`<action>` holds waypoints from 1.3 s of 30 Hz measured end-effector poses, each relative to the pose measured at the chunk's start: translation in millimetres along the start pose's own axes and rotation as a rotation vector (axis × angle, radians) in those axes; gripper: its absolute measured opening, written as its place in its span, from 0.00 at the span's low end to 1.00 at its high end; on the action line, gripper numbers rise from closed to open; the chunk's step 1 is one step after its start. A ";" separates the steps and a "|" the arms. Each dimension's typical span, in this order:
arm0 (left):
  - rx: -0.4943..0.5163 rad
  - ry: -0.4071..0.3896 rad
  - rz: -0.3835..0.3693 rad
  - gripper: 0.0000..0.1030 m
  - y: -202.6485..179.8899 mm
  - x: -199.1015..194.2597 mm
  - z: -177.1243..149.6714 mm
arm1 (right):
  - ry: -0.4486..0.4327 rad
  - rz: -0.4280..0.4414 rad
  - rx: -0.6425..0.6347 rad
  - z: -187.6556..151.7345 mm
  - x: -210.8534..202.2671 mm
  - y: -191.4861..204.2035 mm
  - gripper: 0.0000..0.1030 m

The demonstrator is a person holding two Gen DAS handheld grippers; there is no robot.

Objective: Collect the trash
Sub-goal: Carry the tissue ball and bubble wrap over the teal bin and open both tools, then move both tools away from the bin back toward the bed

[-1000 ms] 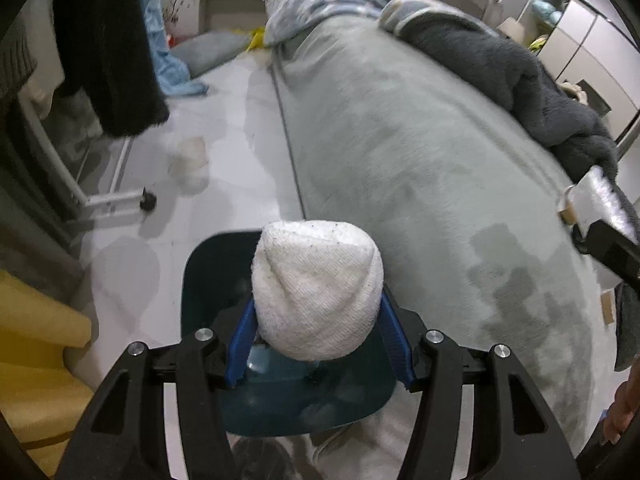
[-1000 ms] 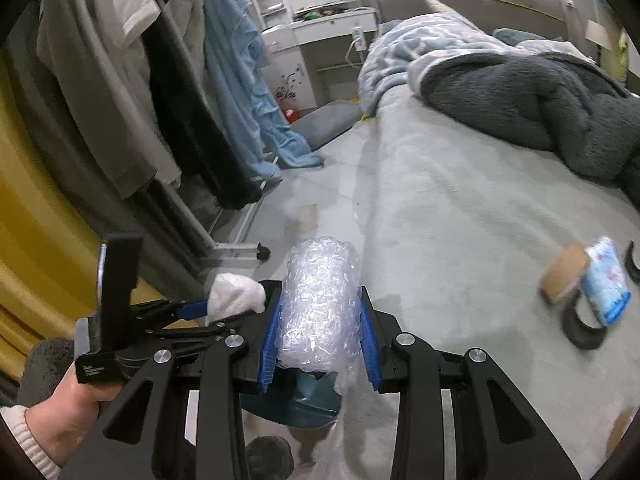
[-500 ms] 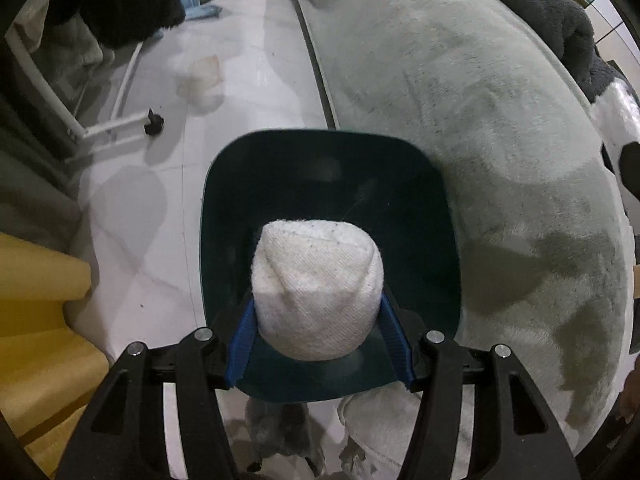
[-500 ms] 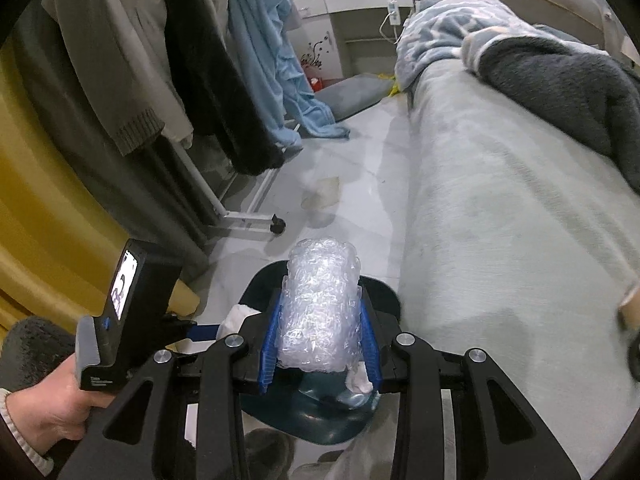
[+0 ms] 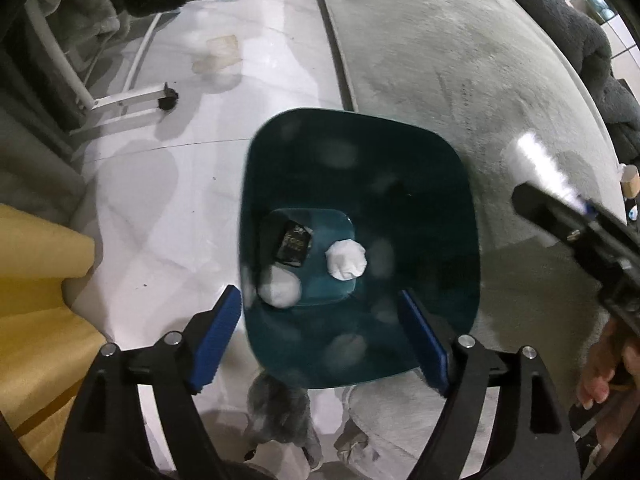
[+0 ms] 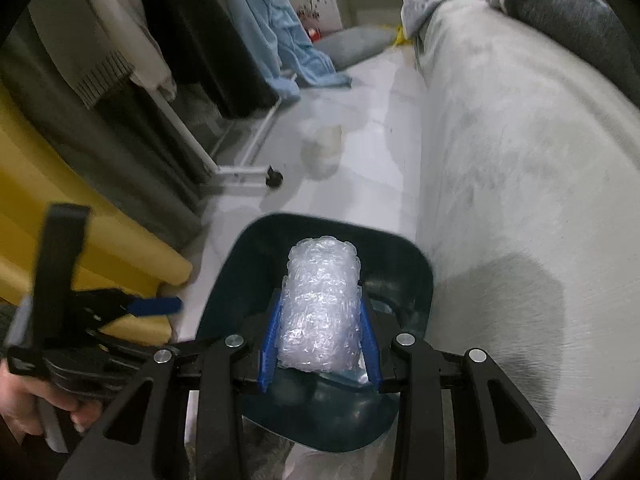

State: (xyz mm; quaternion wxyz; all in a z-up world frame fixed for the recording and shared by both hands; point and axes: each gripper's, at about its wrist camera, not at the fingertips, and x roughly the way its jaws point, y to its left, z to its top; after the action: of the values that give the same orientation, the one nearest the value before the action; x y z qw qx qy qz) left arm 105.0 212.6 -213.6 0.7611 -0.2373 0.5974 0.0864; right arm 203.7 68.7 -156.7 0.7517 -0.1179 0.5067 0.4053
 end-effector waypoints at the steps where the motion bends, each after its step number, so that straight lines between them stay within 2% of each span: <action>1: -0.003 -0.009 -0.001 0.80 2.1 -2.5 0.9 | 0.015 -0.004 -0.001 -1.7 5.2 -0.4 0.35; 8: -0.013 -0.066 0.014 0.80 7.6 -19.6 4.8 | 0.101 -0.035 -0.012 -11.0 30.7 3.0 0.35; 15: 0.020 -0.185 0.007 0.81 -2.6 -49.6 11.0 | 0.131 -0.052 -0.027 -15.1 35.9 10.0 0.37; 18: 0.025 -0.270 -0.002 0.81 -6.2 -68.5 12.9 | 0.131 -0.054 -0.024 -13.8 37.1 10.0 0.54; 22: 0.029 -0.349 -0.029 0.81 -9.9 -86.4 15.0 | 0.123 -0.050 -0.026 -12.5 38.2 13.5 0.65; 25: 0.037 -0.420 -0.044 0.81 -15.3 -106.0 16.1 | 0.110 -0.043 -0.034 -11.5 35.7 18.0 0.72; 32: 0.080 -0.567 -0.038 0.81 -36.7 -155.9 11.9 | 0.034 -0.045 -0.034 -9.6 3.7 20.1 0.76; 39: 0.133 -0.630 -0.063 0.80 -62.1 -178.3 3.1 | -0.064 -0.070 -0.026 -12.1 -49.2 8.3 0.78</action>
State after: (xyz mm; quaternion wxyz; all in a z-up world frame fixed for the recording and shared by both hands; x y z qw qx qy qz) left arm 85.1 187.0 -27.6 0.9248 -0.1671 0.3291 0.0928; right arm 181.8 42.9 -118.2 0.7797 -0.1324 0.4725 0.3889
